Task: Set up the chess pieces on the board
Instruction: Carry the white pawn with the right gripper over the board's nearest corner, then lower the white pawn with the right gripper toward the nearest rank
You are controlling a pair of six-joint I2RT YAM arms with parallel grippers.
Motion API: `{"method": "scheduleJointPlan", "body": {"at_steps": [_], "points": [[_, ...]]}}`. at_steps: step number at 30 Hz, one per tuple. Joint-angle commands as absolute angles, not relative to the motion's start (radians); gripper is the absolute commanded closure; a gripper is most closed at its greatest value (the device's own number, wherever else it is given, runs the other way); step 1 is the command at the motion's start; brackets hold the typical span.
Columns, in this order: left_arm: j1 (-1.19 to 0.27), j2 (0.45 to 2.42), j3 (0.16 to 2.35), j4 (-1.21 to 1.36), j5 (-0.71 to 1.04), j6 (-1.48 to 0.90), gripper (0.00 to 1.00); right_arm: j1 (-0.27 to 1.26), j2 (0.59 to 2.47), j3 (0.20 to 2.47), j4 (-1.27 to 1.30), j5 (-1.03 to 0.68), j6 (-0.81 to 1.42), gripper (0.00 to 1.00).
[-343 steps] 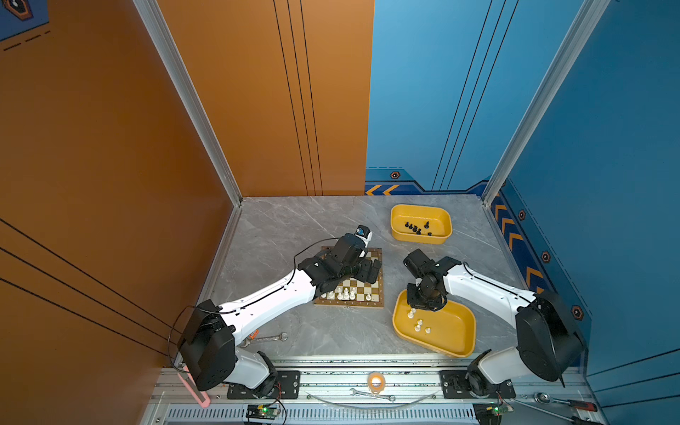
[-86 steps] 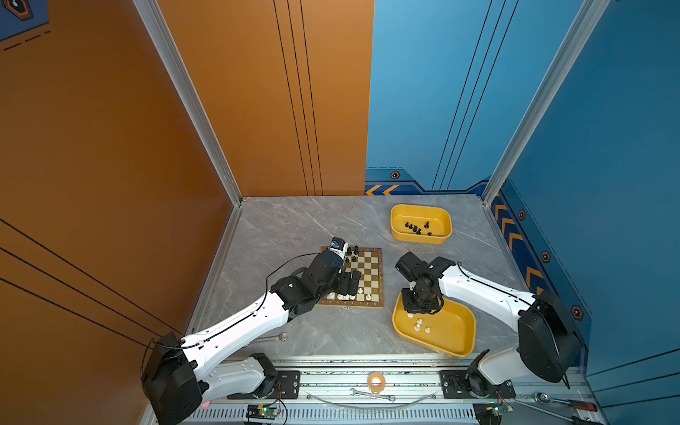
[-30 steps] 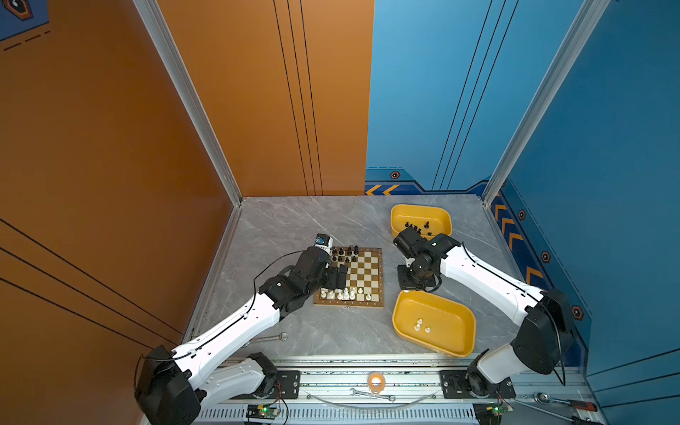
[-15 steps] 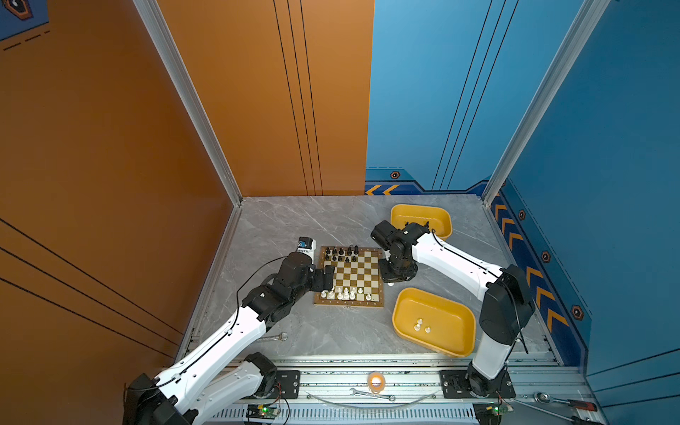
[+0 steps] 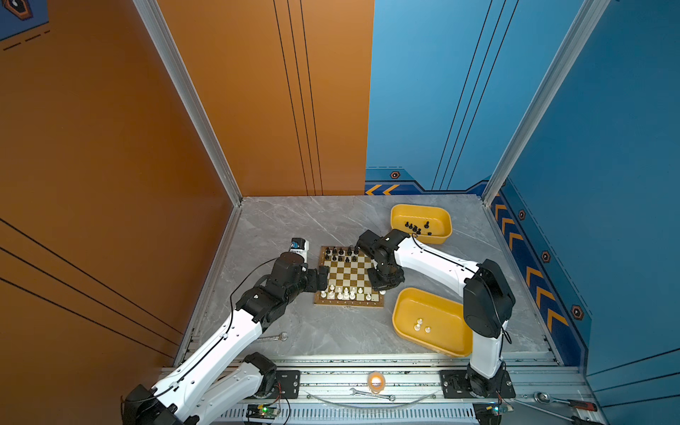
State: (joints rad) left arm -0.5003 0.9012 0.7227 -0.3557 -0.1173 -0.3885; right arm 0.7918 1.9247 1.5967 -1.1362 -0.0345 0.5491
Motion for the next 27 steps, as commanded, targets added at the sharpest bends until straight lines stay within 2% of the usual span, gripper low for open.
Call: {"method": "scheduleJointPlan", "body": {"at_steps": [1, 10, 27], "points": [[-0.483, 0.873, 0.704, -0.393, -0.085, -0.371, 0.04, 0.812, 1.942, 1.665, -1.156, -0.054, 0.545, 0.93], [-0.461, 0.821, 0.686, -0.432, -0.071, -0.38, 0.04, 0.856, 2.019, 1.78, -1.189, -0.077, 0.532, 0.93], [-0.453, 0.806, 0.681, -0.444, -0.055, -0.38, 0.04, 0.902, 2.111, 1.79, -1.168, -0.09, 0.536, 0.93]]}}
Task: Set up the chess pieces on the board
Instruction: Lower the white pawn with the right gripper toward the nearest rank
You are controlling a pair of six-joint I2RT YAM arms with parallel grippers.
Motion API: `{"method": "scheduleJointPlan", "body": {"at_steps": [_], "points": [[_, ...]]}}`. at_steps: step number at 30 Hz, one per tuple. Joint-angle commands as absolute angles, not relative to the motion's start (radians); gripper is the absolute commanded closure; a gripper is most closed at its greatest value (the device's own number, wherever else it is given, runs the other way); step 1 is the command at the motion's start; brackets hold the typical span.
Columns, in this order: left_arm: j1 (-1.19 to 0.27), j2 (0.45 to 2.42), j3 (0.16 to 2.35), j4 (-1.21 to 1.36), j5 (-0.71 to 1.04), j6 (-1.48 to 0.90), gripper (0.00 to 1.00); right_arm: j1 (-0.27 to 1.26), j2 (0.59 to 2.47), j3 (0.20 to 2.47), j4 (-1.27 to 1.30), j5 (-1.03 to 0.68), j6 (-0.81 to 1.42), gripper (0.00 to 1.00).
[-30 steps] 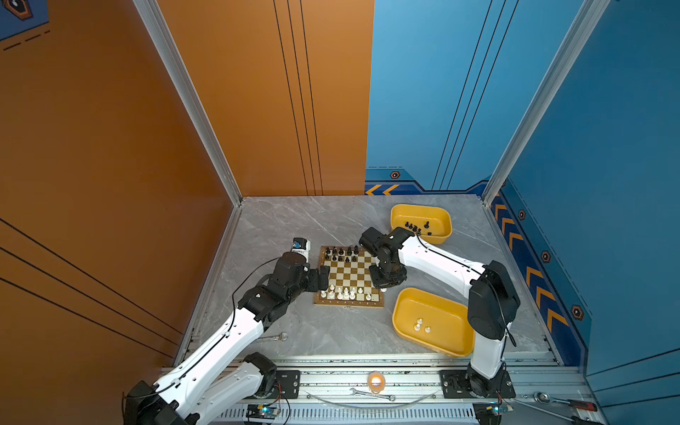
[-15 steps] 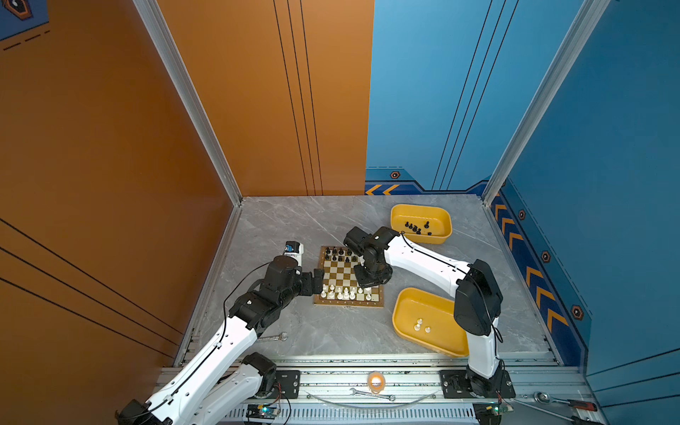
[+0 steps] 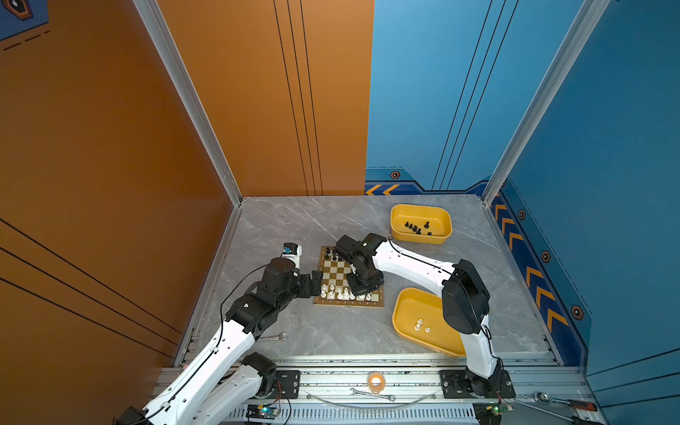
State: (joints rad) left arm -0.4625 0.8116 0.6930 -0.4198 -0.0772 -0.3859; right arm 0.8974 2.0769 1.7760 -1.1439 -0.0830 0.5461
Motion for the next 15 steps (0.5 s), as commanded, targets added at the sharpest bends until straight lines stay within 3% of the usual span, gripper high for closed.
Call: {"method": "scheduleJointPlan", "body": {"at_steps": [1, 15], "points": [[-0.453, 0.808, 0.681, -0.445, -0.053, -0.38, 0.04, 0.901, 2.116, 1.791, -1.166, -0.089, 0.535, 0.93], [-0.437, 0.8, 0.696, -0.472, -0.047, -0.367, 0.04, 0.891, 2.153, 1.79, -1.132, -0.098, 0.535, 0.93]]}}
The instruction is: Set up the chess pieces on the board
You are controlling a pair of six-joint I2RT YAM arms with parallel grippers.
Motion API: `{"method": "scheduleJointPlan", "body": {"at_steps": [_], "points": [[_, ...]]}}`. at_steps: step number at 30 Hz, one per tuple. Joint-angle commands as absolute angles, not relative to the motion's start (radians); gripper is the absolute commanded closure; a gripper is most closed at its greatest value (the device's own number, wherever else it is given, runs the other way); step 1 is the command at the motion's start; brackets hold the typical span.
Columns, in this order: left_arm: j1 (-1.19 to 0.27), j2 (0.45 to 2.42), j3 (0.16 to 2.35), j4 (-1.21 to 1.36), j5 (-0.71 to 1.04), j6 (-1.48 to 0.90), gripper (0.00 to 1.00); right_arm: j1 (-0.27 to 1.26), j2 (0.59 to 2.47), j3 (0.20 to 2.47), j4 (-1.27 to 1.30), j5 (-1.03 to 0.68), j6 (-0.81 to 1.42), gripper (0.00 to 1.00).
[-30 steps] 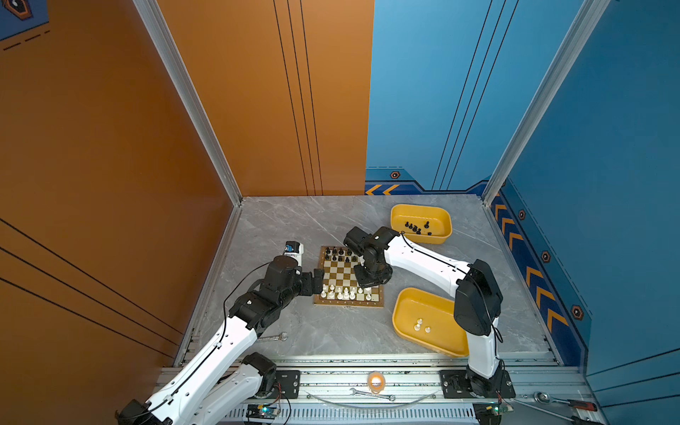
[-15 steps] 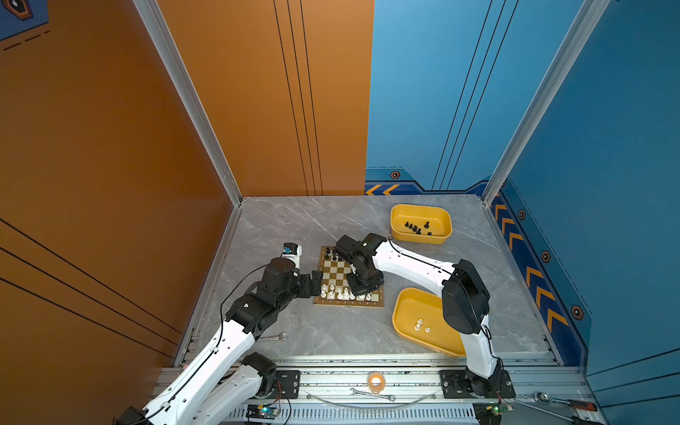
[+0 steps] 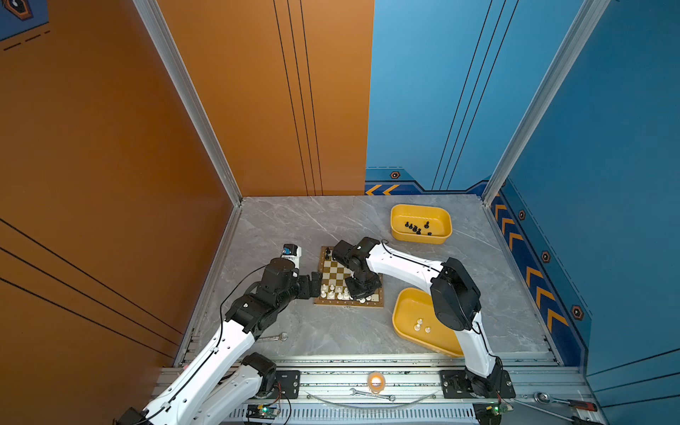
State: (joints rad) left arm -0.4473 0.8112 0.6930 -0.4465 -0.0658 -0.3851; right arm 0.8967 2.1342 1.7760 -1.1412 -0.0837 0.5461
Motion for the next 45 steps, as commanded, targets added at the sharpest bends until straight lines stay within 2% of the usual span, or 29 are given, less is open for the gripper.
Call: {"method": "scheduleJointPlan", "body": {"at_steps": [1, 45], "points": [[-0.436, 0.8, 0.695, -0.472, -0.046, -0.368, 0.04, 0.89, 2.155, 1.79, -1.131, -0.1, 0.535, 0.93], [-0.388, 0.824, 0.684, -0.442, -0.02, -0.369, 0.04, 0.856, 2.185, 1.816, -1.141, -0.131, 0.52, 0.91]]}}
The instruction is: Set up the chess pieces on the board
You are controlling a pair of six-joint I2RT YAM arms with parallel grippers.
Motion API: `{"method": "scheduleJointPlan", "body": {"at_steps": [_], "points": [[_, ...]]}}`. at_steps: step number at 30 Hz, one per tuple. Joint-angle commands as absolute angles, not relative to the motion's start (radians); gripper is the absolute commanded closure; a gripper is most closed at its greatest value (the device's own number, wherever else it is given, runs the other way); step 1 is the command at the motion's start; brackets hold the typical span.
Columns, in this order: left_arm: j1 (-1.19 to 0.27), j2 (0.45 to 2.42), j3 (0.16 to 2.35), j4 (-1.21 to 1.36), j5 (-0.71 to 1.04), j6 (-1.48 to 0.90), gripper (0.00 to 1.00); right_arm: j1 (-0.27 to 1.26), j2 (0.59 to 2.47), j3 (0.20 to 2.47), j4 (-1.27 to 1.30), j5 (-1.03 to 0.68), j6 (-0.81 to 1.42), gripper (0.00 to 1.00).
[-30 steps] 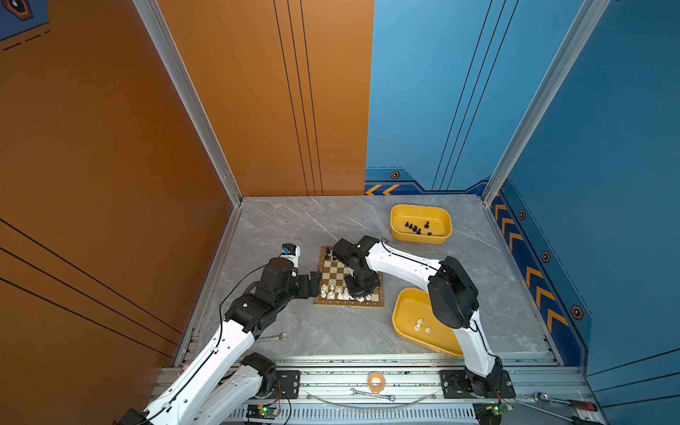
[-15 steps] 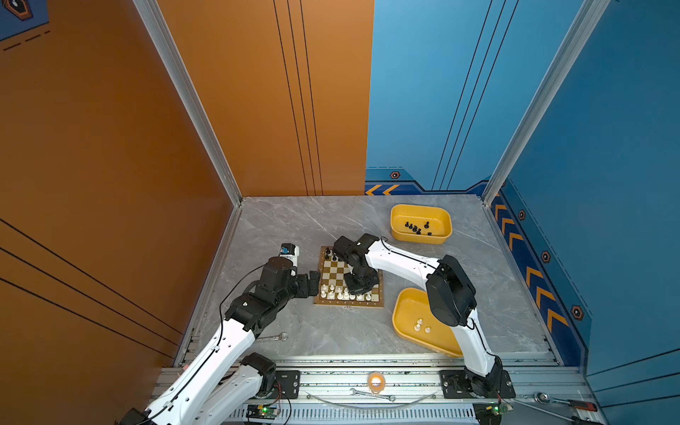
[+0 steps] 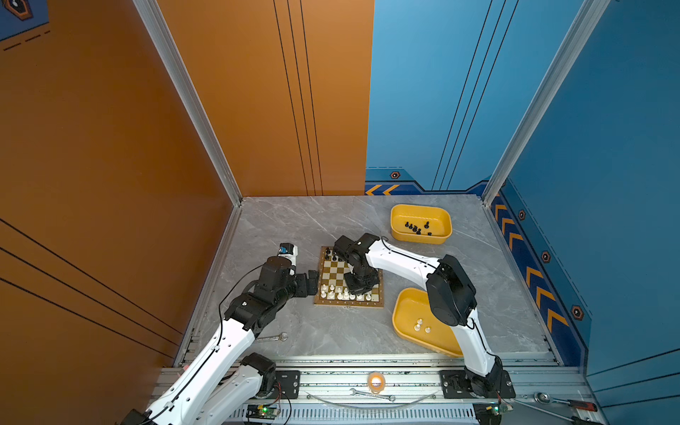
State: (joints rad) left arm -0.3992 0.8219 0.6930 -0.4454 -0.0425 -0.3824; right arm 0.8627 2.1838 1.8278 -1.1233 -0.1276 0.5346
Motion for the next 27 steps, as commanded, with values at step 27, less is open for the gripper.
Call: {"method": "scheduleJointPlan", "body": {"at_steps": [27], "points": [[-0.374, 0.819, 0.681, -0.427, 0.004, -0.371, 0.05, 0.857, 2.157, 1.79, -1.141, -0.111, 0.518, 0.78]]}}
